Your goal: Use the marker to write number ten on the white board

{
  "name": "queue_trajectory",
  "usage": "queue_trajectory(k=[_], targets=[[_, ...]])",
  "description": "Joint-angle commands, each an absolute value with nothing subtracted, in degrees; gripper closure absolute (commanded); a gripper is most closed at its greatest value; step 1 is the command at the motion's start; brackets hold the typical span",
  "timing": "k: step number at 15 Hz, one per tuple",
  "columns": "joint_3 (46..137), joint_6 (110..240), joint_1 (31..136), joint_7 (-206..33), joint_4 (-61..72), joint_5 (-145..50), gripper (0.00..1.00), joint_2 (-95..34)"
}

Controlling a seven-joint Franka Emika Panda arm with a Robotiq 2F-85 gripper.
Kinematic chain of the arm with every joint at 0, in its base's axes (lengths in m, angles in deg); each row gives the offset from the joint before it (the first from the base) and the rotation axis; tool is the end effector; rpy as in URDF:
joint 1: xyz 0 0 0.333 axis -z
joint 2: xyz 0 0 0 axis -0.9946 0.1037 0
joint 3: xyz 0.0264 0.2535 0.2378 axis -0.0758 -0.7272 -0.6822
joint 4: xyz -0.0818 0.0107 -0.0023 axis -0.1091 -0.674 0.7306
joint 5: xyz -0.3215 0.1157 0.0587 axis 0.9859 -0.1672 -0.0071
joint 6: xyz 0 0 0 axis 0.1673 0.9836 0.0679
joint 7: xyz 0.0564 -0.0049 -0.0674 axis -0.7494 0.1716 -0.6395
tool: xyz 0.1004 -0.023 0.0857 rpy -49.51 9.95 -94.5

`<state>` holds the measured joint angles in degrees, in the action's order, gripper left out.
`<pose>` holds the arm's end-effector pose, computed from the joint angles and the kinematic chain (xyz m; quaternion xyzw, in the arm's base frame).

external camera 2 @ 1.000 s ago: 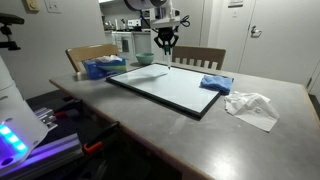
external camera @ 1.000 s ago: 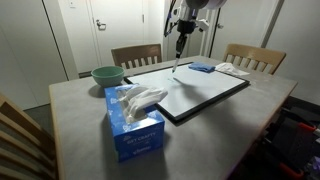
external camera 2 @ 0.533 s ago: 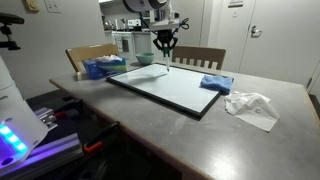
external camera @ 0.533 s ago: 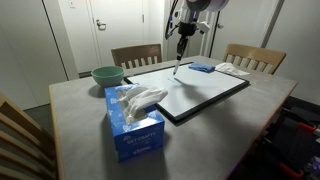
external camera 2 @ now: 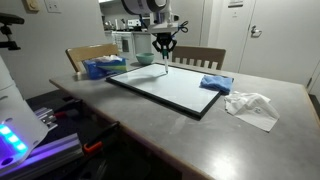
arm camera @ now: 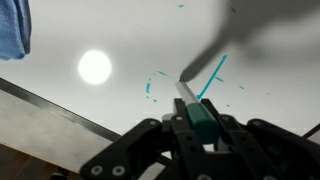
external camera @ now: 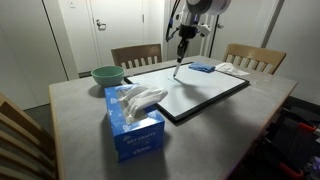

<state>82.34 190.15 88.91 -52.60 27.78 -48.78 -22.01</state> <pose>0.6126 0.0027 0.2949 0.9597 0.2664 0.0885 0.0133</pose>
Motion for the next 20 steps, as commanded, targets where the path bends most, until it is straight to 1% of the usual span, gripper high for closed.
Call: queue_trajectory(k=[1,8,20], targets=[[80.8,192.5,90.5,-51.9,28.6,-50.6,0.95,-21.2],[80.7,191.9,90.7,-52.1,28.6,-51.4,0.95,-21.0],[80.7,181.8,90.7,-52.0,26.6,-52.8,0.95,-21.1]])
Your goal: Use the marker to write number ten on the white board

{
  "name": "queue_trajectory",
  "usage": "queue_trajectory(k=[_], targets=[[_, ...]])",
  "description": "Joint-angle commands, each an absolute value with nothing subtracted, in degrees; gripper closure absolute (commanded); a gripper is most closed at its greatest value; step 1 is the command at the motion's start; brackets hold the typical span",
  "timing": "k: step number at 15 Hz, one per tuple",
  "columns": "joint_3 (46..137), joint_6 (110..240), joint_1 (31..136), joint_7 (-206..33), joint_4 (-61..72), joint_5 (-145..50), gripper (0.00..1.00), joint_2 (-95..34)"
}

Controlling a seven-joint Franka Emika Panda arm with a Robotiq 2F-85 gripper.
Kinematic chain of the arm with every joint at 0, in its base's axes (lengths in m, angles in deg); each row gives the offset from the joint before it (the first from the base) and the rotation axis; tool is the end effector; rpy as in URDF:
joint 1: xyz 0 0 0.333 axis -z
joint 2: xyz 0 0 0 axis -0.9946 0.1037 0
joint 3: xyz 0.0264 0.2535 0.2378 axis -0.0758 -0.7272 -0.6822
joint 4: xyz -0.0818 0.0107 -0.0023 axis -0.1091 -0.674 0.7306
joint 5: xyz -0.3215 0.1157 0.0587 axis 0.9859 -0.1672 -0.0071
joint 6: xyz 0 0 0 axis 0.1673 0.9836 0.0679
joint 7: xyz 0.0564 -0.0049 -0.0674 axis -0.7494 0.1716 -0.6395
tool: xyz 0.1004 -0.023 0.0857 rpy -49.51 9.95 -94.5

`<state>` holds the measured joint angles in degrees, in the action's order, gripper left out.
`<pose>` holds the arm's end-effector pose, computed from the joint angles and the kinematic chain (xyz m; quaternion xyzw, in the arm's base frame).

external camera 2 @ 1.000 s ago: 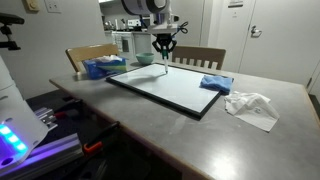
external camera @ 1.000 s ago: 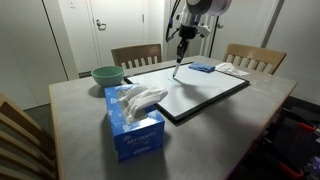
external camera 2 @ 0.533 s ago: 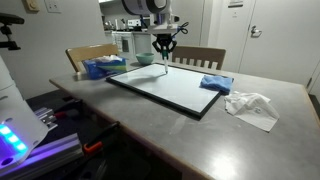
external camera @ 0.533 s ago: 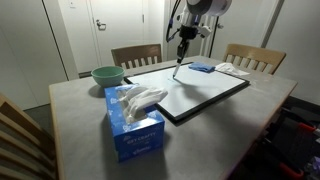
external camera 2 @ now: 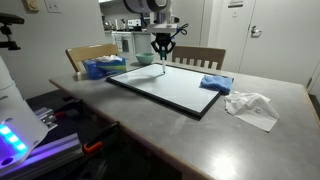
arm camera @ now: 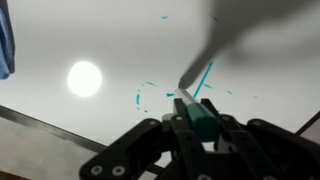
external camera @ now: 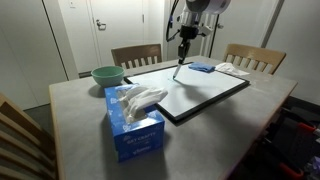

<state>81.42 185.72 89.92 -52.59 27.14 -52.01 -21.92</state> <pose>0.6069 0.0010 0.2904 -0.9678 -0.2440 -0.0608 0.0147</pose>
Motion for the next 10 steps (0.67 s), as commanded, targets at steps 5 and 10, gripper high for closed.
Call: queue_trajectory(k=[5,10], targets=[[81.4,177.1,90.4,-52.4,26.0,-52.4,0.95,-21.5],[82.2,171.9,90.0,-53.1,25.6,-51.9,0.95,-21.8]])
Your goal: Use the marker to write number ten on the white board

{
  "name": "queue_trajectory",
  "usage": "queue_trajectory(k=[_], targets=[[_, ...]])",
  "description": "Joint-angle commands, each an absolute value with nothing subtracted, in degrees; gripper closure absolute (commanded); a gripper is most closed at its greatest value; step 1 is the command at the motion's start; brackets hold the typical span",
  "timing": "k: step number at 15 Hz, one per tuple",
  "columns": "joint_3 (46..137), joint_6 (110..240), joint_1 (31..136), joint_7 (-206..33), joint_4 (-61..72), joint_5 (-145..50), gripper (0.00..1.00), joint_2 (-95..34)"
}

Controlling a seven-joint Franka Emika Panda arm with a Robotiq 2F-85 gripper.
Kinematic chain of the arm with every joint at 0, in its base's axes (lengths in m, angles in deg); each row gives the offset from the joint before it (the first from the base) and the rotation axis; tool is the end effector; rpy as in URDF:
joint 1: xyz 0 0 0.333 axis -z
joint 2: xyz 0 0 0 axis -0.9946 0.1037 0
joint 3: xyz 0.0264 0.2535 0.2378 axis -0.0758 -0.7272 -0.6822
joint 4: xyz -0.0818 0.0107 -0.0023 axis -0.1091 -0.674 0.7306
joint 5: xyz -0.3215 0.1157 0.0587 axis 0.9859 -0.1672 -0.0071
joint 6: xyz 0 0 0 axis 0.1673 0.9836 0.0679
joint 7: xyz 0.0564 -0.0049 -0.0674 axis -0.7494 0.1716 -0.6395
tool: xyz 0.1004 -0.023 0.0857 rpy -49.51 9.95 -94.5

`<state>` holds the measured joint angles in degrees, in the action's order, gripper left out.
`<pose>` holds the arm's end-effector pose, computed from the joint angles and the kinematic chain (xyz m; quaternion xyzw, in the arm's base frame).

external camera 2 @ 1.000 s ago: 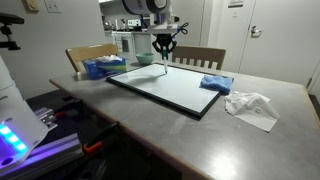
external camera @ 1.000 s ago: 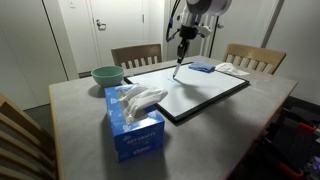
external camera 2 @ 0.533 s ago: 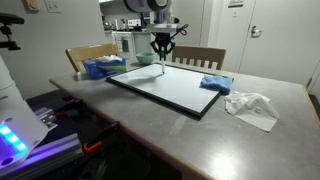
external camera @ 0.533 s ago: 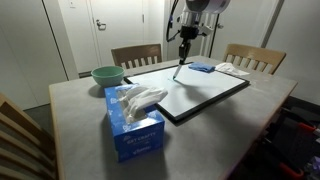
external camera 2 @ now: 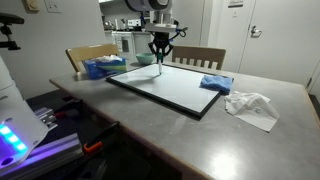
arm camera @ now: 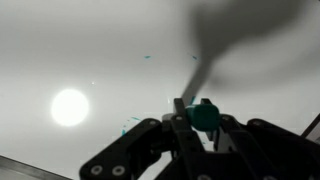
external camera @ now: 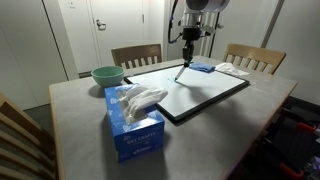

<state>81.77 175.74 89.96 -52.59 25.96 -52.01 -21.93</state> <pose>0.5909 -0.0018 0.2821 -0.9692 -0.2437 0.0134 0.0339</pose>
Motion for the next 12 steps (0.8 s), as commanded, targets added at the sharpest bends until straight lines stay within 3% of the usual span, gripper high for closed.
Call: queue_trajectory(k=[1,12], targets=[[82.3,170.7,89.9,-53.2,25.4,-51.8,0.95,-21.9],[84.2,164.3,89.4,-56.2,24.9,-50.2,0.95,-22.5]])
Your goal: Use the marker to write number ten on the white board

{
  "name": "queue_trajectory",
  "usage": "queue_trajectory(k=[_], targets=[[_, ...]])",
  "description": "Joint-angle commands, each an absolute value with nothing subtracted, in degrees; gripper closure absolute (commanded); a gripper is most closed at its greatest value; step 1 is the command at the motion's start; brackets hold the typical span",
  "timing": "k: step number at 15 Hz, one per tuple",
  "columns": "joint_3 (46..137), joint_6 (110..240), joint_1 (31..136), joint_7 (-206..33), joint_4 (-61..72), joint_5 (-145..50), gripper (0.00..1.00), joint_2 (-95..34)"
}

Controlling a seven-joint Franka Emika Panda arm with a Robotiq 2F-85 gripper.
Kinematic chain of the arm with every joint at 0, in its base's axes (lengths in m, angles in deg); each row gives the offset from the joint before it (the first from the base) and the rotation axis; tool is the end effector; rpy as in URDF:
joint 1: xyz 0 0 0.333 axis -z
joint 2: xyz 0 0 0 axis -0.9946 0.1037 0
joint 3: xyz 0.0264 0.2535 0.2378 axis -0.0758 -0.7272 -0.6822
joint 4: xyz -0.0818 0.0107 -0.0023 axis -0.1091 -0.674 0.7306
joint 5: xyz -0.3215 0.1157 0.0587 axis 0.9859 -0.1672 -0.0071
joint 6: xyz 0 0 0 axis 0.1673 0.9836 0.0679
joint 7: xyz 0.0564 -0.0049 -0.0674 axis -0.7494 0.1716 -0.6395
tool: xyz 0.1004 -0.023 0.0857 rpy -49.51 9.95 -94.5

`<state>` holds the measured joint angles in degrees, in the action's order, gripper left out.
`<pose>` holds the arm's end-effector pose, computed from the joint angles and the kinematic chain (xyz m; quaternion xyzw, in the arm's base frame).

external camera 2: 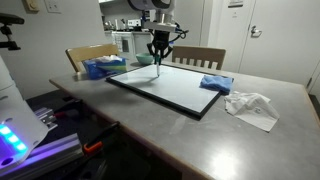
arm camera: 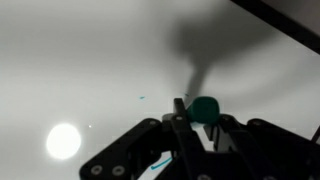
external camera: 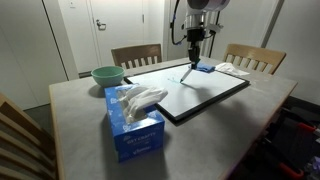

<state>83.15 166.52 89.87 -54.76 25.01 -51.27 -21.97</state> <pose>0.5732 -0.0138 0.2763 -0.9707 -0.2204 0.0857 0.0426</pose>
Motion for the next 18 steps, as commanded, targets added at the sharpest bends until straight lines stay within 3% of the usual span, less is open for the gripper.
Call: queue_trajectory(k=[1,18], targets=[[84.4,164.1,89.3,-56.6,24.9,-50.0,0.95,-22.6],[86.1,172.5,88.4,-61.0,25.1,-45.5,0.95,-20.1]])
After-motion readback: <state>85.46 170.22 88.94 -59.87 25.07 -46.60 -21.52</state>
